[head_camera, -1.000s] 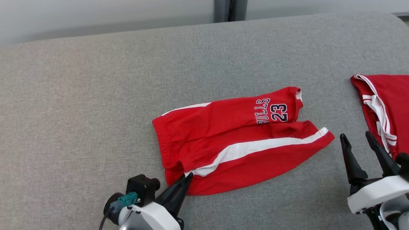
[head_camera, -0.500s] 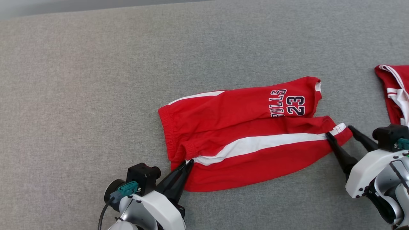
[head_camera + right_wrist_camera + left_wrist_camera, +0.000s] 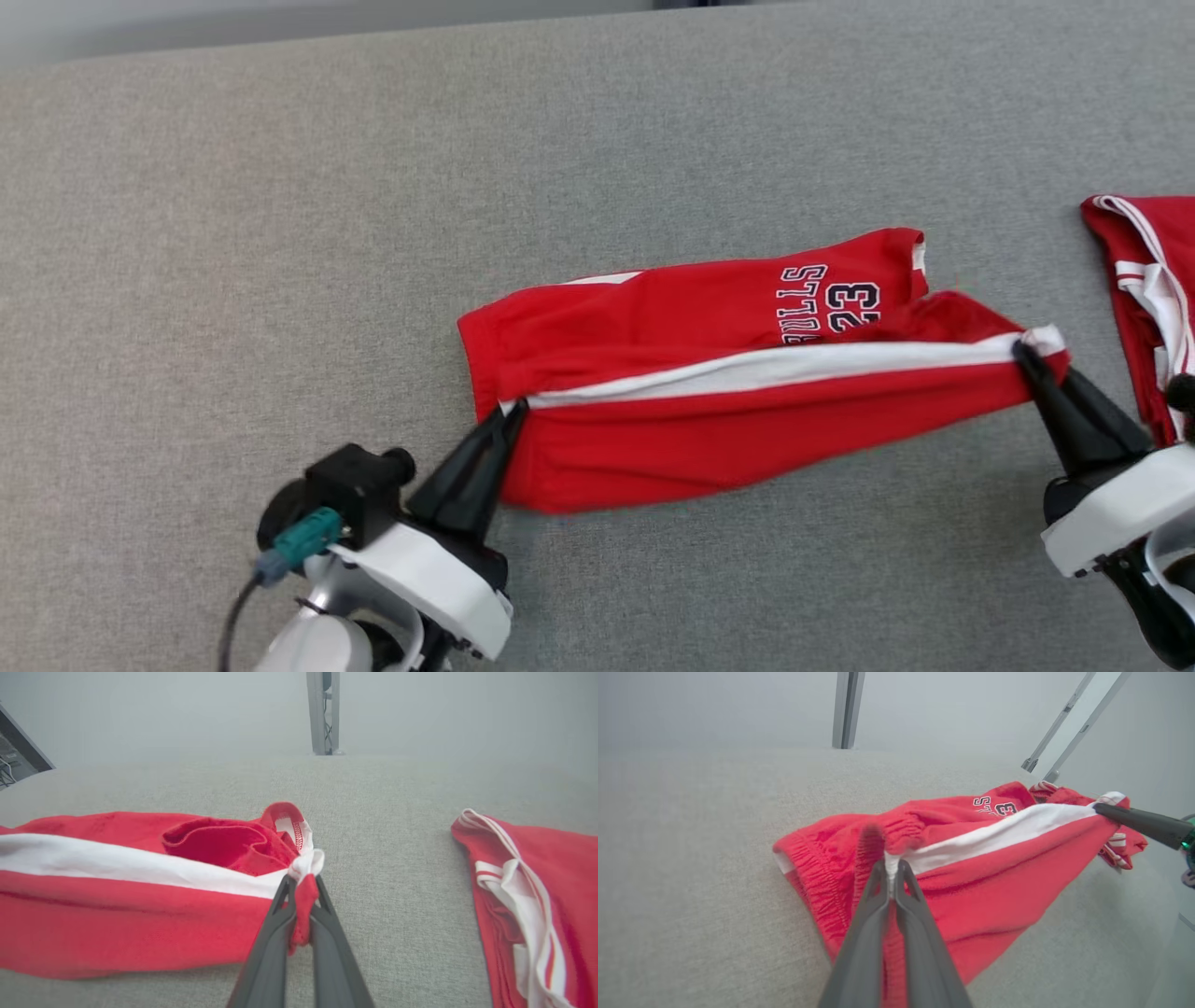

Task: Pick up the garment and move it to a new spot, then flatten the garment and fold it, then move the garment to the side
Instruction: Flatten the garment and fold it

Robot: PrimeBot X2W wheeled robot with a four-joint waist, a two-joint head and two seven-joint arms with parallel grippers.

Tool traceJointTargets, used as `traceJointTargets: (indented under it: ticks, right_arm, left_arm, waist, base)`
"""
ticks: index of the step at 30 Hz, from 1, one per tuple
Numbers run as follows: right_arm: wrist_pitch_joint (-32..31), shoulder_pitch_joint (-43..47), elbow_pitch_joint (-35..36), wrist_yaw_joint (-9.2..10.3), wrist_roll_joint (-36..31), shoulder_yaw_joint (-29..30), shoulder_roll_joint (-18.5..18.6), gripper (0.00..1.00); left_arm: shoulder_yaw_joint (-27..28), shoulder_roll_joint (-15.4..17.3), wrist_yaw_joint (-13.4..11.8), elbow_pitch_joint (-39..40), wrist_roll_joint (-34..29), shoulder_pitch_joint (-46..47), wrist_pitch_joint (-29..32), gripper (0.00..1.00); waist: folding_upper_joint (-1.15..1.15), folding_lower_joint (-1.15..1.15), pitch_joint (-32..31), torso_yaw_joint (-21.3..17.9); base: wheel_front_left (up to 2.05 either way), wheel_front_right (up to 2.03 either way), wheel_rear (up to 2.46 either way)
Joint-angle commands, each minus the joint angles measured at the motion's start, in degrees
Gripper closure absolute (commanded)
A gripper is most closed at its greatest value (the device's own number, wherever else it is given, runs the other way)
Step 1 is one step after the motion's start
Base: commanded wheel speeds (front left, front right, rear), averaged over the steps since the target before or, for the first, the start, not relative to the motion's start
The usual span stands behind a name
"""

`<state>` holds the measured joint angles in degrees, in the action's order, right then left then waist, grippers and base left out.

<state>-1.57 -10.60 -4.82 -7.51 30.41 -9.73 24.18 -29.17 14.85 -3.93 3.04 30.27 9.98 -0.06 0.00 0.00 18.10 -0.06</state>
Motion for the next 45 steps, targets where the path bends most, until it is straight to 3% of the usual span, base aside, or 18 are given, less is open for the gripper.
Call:
traceJointTargets:
  ticks: [1,7,18,37,45]
  right_arm:
    - [0.91,0.55,1.38,0.04,0.74,1.25,-0.57,1.00]
    - [2.64,0.02,9.14,0.03,3.37,5.64,-4.84,1.00]
    - [4.90,-8.80,14.30,0.02,2.46,6.41,-7.24,1.00]
    - [8.86,-8.95,9.83,0.03,-0.32,7.04,-9.25,1.00]
    - [12.51,-5.10,2.08,0.03,-0.53,3.71,-10.39,1.00]
  left_arm:
    - [0.84,0.60,-0.43,1.08,-0.24,1.21,-0.38,1.00]
    - [4.16,2.86,-1.32,8.20,-1.02,4.75,-0.57,1.00]
    - [7.24,4.43,-2.65,15.70,-3.52,13.42,0.92,1.00]
    - [6.92,4.15,-3.53,14.05,-3.27,11.03,-1.21,1.00]
    - [4.72,3.15,-4.63,8.50,-4.09,5.17,-4.09,1.00]
  waist:
    - [0.00,0.00,-0.65,-0.39]
    - [0.00,0.00,-2.87,-1.10]
    - [0.00,0.00,-5.73,-1.78]
    - [0.00,0.00,-6.09,-1.77]
    - [0.00,0.00,-5.04,-2.25]
  base:
    - [0.00,0.00,0.00]
    - [0.00,0.00,0.00]
    - [0.00,0.00,0.00]
    - [0.00,0.00,0.00]
    - [0.00,0.00,0.00]
